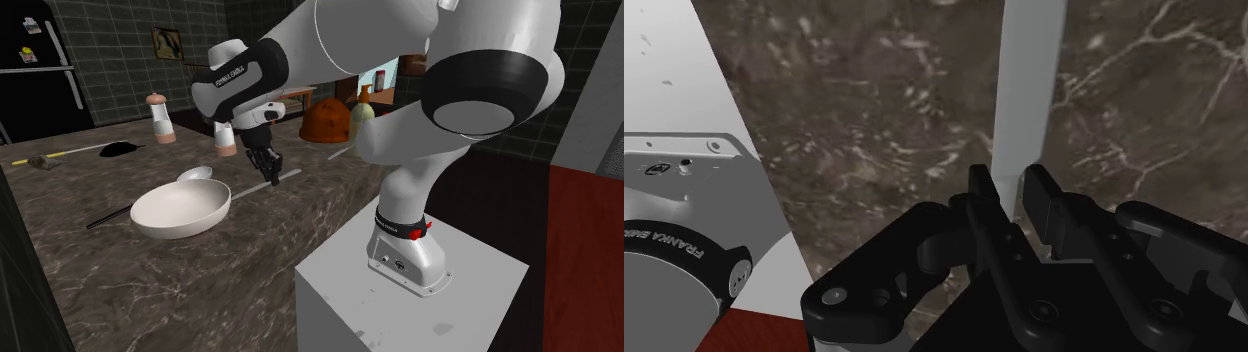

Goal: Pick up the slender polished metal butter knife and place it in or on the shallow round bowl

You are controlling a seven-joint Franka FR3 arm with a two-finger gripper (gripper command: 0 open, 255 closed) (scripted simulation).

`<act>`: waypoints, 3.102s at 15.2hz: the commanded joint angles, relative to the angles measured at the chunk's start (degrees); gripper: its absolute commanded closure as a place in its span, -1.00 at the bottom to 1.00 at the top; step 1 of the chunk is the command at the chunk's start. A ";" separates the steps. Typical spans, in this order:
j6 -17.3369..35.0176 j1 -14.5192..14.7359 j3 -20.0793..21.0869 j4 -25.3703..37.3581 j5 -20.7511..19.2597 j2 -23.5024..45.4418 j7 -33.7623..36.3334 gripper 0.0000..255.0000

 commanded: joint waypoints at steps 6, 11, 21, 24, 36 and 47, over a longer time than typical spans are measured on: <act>-5.01 0.93 -5.13 2.66 -3.48 -1.09 0.02 1.00; -8.40 1.16 -8.27 5.01 -5.74 -1.52 0.02 1.00; -14.85 0.89 -13.60 10.58 -9.87 -1.49 -0.02 1.00; -16.07 0.53 -11.48 13.72 -8.69 -0.75 2.71 1.00; -21.23 -8.17 4.58 35.62 -2.24 3.93 18.71 1.00; -18.48 -12.11 12.19 38.36 1.81 2.61 21.86 1.00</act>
